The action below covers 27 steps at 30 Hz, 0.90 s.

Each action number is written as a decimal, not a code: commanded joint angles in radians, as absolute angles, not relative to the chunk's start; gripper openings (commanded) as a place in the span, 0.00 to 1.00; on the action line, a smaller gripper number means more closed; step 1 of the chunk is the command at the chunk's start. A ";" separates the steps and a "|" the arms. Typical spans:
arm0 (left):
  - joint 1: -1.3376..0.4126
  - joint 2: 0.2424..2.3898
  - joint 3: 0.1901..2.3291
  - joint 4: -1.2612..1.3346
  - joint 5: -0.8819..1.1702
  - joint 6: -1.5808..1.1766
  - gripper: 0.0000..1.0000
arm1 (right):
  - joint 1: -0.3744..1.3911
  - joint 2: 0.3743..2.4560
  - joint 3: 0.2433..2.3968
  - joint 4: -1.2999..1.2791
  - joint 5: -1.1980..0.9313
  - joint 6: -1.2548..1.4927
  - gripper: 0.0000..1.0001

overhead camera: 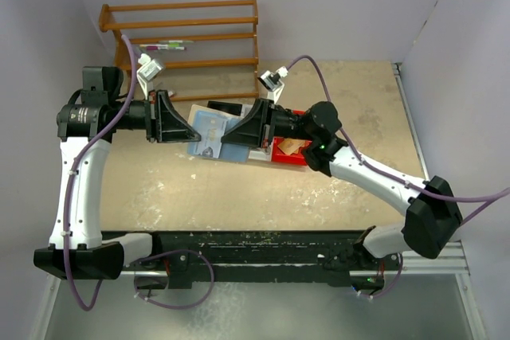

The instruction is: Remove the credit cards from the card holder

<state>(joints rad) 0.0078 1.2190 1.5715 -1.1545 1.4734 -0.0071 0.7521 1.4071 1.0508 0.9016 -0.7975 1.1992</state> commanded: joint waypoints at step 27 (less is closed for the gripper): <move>0.011 1.223 1.645 -1.144 0.798 0.089 0.00 | 0.559 1.276 0.894 0.627 -0.735 1.055 0.00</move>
<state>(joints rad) 0.0063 1.2213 1.5917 -1.1690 1.0496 0.0376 0.6067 1.3140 0.8799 0.7639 -0.7677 1.1545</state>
